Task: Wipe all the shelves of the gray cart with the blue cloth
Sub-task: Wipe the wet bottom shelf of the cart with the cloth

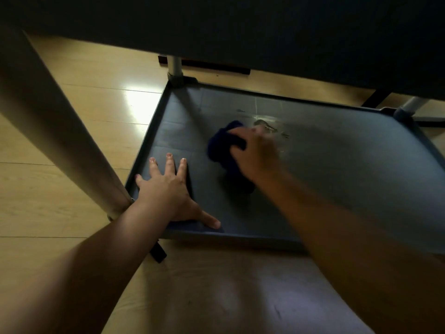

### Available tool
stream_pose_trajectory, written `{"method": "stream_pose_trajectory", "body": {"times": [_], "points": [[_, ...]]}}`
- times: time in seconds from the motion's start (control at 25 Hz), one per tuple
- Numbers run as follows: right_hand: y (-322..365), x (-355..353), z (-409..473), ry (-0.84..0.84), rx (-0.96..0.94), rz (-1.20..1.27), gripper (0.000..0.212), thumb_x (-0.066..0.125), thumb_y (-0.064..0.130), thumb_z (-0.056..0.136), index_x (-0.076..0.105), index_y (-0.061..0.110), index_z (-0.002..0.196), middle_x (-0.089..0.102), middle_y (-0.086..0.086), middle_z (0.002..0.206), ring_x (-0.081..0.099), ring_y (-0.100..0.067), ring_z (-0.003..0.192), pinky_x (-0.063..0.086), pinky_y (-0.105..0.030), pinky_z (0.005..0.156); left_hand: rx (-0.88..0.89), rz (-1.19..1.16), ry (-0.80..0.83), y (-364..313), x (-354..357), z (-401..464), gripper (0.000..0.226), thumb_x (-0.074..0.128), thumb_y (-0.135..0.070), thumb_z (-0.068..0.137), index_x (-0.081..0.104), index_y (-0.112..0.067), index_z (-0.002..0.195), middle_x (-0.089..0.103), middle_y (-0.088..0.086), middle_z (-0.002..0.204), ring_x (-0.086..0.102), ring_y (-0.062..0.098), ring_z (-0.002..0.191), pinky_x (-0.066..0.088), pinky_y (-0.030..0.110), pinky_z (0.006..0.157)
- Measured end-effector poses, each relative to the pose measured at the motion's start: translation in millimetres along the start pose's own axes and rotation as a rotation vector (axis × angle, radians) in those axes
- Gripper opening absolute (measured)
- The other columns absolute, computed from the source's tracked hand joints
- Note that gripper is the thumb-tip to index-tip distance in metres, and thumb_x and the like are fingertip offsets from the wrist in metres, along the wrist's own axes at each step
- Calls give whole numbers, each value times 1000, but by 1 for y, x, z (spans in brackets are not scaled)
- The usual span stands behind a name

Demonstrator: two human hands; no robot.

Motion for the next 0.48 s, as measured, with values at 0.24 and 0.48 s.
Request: {"method": "stream_pose_trajectory", "body": {"times": [0.24, 0.48], "points": [[28, 25, -71, 199, -154, -132, 38, 62, 30, 86, 65, 34, 124, 56, -11, 124, 47, -33, 102, 43, -36, 85, -15, 8, -18, 3, 5, 6, 191, 41, -109, -2, -23, -31, 160, -22, 7, 173, -18, 46, 156, 7, 75, 120], [-98, -43, -99, 204, 86, -353, 40, 71, 30, 83, 65, 35, 121, 58, -13, 116, 50, -35, 94, 38, -34, 75, -6, 2, -40, 2, 3, 5, 189, 45, -110, 2, -21, -31, 161, -21, 7, 173, -18, 45, 156, 7, 75, 121]]}}
Point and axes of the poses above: each hand's wrist, its own z-axis towards the middle knuckle, its own x-axis out of the palm, y = z × x, the point moved 4 cm from there along z, towards the middle knuckle
